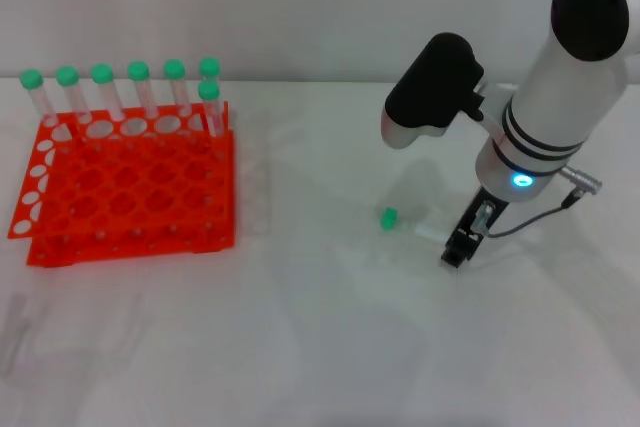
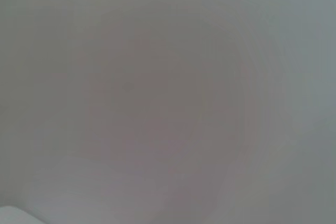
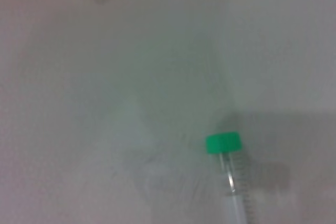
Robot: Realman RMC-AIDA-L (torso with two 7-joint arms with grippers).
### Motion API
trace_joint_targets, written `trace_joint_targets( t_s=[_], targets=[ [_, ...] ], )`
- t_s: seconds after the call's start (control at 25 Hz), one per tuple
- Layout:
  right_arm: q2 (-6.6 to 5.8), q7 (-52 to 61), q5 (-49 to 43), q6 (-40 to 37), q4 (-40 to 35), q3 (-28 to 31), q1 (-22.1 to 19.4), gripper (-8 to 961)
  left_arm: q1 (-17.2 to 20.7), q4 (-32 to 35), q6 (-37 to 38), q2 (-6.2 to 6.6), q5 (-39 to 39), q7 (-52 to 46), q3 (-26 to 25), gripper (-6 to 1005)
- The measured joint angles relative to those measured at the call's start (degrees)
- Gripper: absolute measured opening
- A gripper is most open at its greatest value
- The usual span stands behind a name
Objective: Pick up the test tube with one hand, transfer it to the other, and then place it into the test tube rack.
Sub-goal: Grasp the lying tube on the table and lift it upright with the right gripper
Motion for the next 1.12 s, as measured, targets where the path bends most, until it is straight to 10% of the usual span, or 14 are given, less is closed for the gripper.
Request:
trace_joint_targets(
  t_s=[0.72, 1.12],
  targets=[
    [-0.92, -2.7, 1.6, 0.6, -1.0, 7.5, -1.1, 187, -0.2, 0.0, -0.6, 0.06, -0.8, -1.3, -0.1, 829],
    [-1.05, -18.5, 14.2, 3.5, -23.7, 30.5, -21.5, 186, -0.6, 0.1, -2.9, 0.17, -0.3, -1.3, 0.4, 825]
  ],
)
